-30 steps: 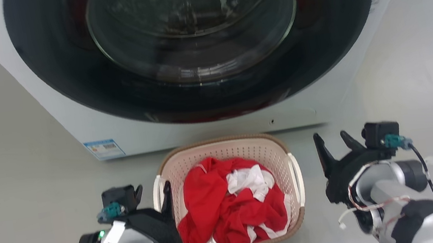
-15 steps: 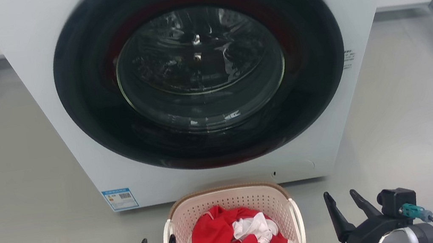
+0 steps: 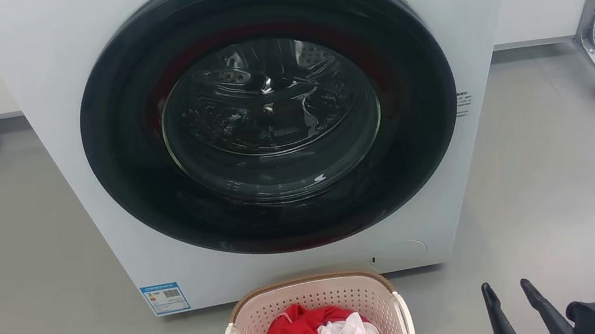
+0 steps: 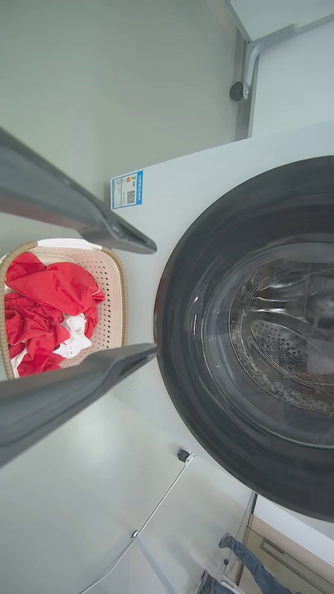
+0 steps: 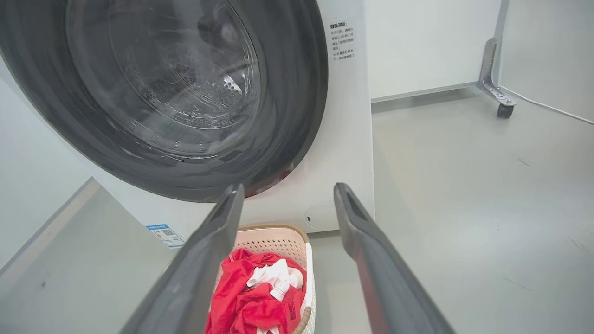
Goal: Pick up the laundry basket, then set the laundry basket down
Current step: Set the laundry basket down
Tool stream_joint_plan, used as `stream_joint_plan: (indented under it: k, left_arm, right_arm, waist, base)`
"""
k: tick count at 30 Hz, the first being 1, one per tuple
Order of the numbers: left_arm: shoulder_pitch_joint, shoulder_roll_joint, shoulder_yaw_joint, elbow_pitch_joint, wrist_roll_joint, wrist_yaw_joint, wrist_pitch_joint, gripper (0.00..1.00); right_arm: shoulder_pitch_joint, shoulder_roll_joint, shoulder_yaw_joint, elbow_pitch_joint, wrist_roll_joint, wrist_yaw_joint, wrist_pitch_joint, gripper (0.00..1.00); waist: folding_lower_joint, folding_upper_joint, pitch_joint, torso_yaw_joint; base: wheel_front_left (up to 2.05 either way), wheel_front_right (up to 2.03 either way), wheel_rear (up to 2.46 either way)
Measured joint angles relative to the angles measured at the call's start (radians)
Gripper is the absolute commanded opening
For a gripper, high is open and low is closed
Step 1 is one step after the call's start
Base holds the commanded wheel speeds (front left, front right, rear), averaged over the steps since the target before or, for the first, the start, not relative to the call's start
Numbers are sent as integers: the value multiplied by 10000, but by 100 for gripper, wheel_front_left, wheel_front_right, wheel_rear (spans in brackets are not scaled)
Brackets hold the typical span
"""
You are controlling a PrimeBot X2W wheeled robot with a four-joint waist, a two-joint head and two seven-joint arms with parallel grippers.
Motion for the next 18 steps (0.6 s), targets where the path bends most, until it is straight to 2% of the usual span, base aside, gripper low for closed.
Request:
stream_joint_plan:
  k: [11,18]
  left_arm:
    - [1424,-552,1588,-1561,1540,0,0,100]
    - [1757,-817,2015,-2228,2199,0,0,100]
  right_arm:
    - [1514,512,-1383,-2111,-1703,-2,0,100]
    - [1883,857,-1770,-2890,-2362,-17,-2,100]
  waist:
    - [0,1,2,-77]
    - [2,1,35,-95]
  base:
    - [0,0,0]
    - [0,0,0]
